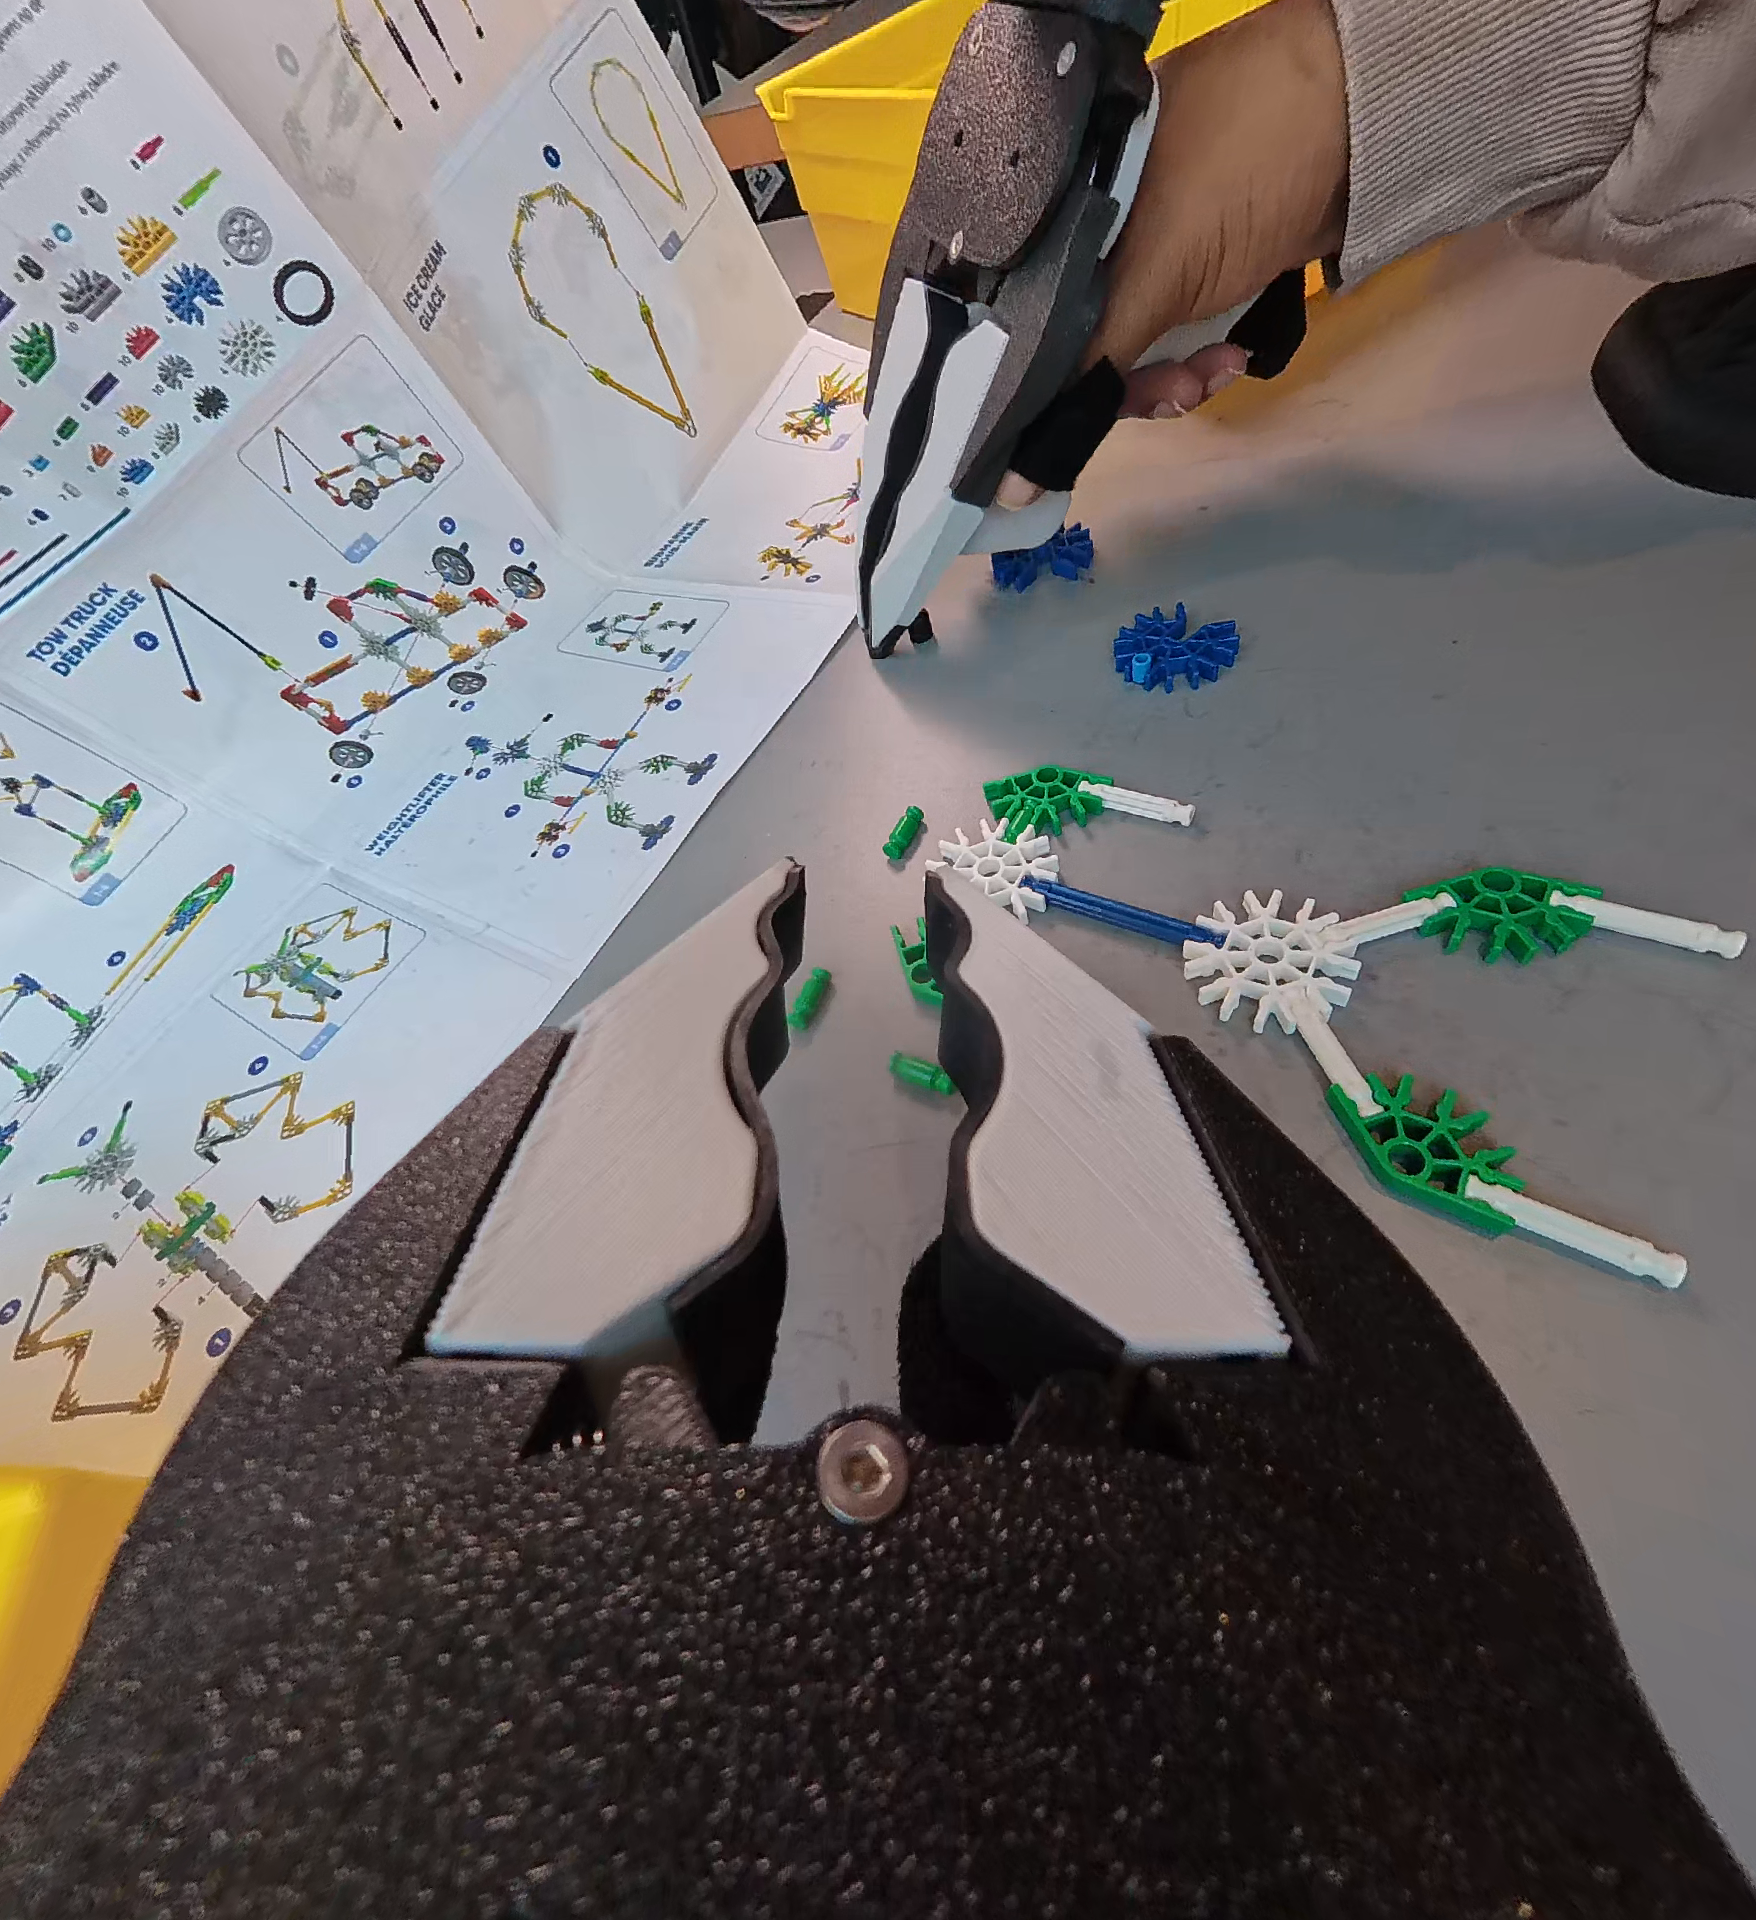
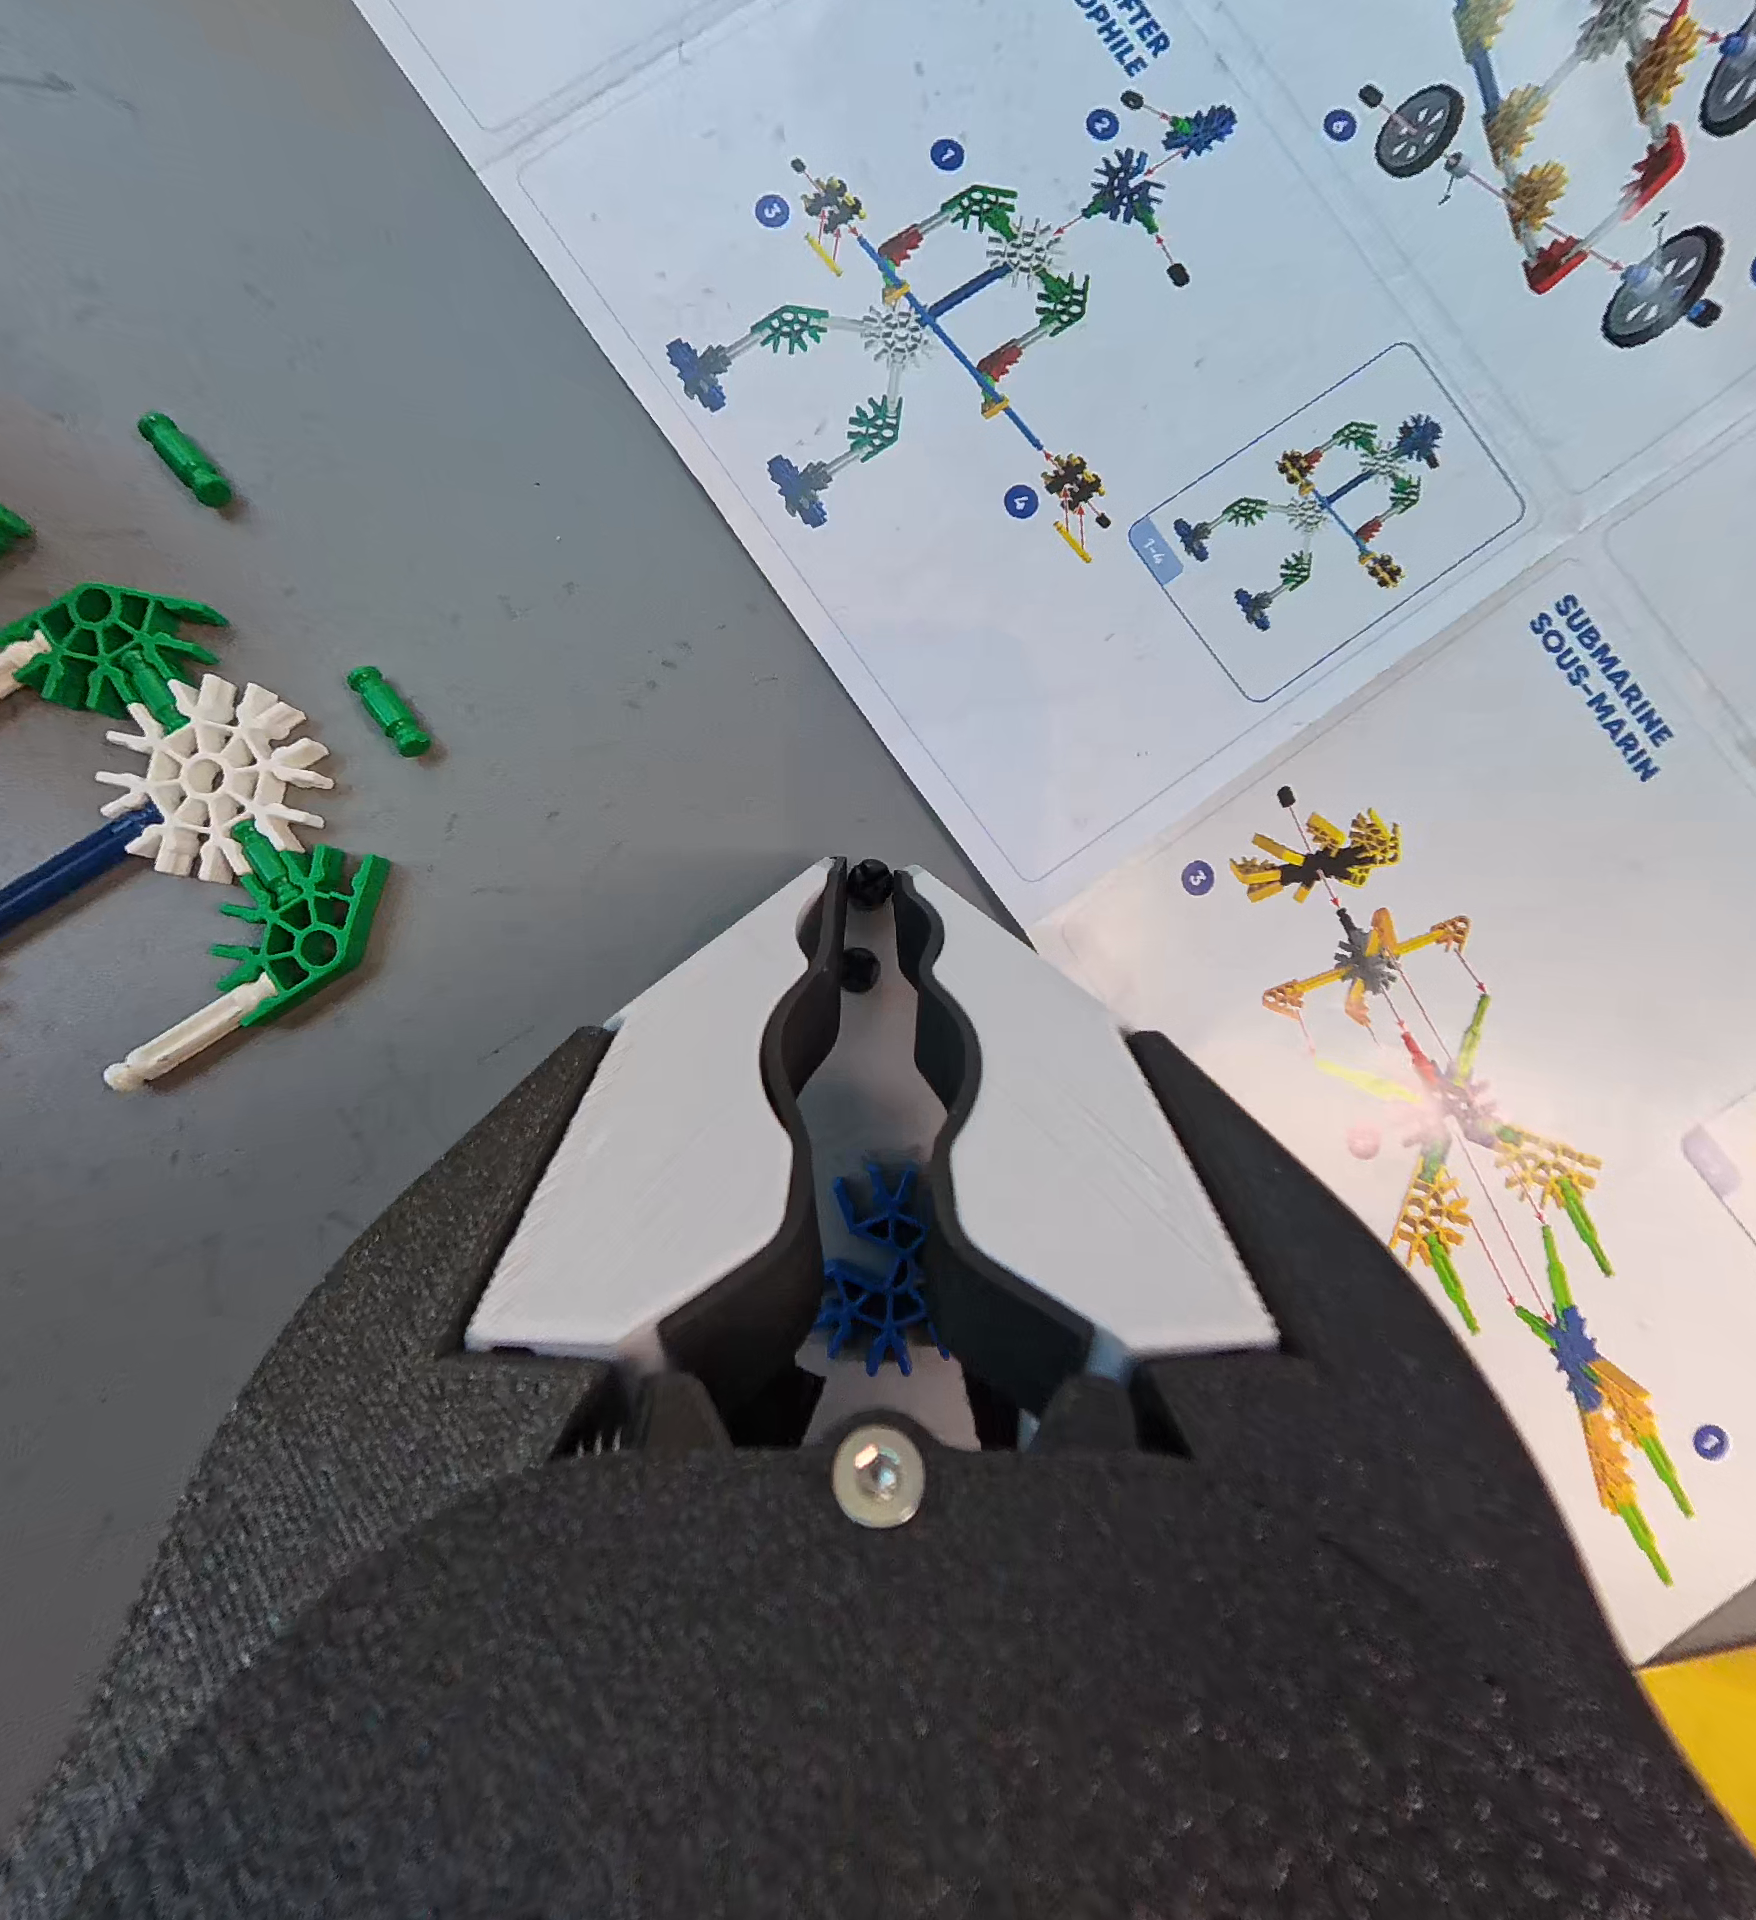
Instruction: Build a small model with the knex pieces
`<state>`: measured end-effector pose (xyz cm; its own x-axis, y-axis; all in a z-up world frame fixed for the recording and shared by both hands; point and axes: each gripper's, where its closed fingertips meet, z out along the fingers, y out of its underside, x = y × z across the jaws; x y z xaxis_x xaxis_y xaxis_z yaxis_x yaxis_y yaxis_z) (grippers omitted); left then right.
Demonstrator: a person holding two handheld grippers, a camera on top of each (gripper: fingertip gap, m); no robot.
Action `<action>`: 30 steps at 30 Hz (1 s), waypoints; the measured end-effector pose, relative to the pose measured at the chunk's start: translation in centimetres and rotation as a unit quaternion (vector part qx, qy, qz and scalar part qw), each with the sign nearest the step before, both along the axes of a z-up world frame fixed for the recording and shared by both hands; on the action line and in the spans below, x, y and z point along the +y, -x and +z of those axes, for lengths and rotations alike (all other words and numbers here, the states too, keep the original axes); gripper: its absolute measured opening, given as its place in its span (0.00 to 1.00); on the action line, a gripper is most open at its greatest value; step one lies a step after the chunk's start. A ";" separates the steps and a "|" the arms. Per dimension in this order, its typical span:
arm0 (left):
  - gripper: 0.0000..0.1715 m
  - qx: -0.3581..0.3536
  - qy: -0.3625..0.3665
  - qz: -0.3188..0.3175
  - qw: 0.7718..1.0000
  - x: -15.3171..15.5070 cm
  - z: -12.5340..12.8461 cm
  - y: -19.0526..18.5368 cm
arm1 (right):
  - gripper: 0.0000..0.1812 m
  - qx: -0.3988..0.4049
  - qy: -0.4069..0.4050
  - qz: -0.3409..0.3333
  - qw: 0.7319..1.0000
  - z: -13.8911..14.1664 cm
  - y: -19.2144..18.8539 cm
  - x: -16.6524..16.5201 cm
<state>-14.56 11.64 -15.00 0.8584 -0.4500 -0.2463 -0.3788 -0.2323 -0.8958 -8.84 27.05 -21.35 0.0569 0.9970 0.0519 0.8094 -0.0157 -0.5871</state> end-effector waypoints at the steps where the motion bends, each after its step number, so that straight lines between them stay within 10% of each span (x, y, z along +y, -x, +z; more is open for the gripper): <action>1: 0.12 0.000 0.001 0.000 1.000 0.0 0.0 0.0 | 0.04 0.000 0.000 0.000 1.000 0.0 0.0 0.0; 15: 0.13 -0.024 -0.002 0.017 1.000 0.2 0.5 1.1 | 0.16 0.189 -0.020 -0.027 0.981 8.7 -2.0 0.0; 30: 0.13 -0.074 0.015 0.086 0.993 0.9 -0.3 6.3 | 0.19 0.318 -0.051 0.046 0.946 7.9 -3.9 -3.7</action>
